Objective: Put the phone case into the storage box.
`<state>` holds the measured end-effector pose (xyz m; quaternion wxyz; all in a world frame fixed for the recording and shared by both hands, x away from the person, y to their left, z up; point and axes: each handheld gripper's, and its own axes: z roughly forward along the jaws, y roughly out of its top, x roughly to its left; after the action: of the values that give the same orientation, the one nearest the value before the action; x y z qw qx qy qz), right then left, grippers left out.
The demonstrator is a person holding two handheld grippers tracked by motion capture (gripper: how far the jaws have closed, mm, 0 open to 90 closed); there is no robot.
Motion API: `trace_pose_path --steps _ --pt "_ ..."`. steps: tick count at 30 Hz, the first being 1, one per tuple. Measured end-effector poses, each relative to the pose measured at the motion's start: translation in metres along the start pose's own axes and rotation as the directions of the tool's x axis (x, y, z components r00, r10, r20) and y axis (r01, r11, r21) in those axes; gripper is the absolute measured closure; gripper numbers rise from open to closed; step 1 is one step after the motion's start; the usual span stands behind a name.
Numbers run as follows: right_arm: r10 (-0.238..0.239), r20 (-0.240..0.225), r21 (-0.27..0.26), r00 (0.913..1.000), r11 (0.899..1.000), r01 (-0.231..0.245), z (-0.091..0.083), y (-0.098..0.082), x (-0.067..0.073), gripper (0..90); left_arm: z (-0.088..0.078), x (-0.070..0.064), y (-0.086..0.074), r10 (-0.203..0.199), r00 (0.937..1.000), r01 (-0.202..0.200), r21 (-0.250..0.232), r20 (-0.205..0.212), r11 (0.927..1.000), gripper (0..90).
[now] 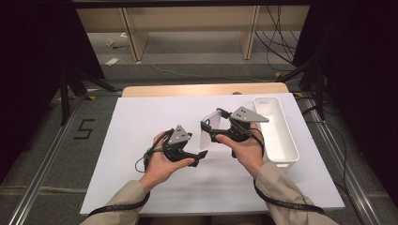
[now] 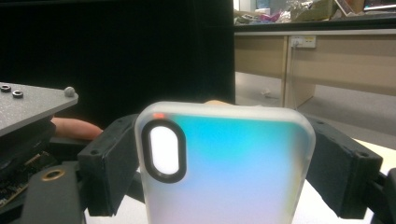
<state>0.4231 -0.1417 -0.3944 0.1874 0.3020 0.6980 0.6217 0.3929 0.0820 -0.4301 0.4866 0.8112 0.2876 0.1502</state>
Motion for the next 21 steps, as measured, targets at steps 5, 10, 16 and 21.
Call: trace_pose_path --steps 5,10,16,21 --pt "0.001 0.009 -0.004 1.0000 1.000 -0.001 -0.003 0.001 -0.003 18.4 -0.008 0.004 -0.002 0.020 0.9996 -0.020 -0.002 0.018 0.9998 2.8" --pt "0.005 0.022 -0.008 0.9997 1.000 -0.005 -0.005 0.002 -0.007 18.4 -0.015 0.006 -0.004 0.030 0.9993 -0.029 -0.012 0.024 0.9995 0.5" --pt "0.010 0.034 -0.015 0.9994 1.000 -0.009 -0.009 0.005 -0.010 18.4 -0.022 0.007 -0.008 0.043 0.9988 -0.042 -0.012 0.024 0.9990 0.0" --pt "0.009 0.040 -0.025 0.9991 1.000 -0.008 -0.010 0.007 -0.012 18.4 -0.028 0.008 -0.011 0.040 0.9989 -0.040 -0.013 0.024 0.9991 0.0"
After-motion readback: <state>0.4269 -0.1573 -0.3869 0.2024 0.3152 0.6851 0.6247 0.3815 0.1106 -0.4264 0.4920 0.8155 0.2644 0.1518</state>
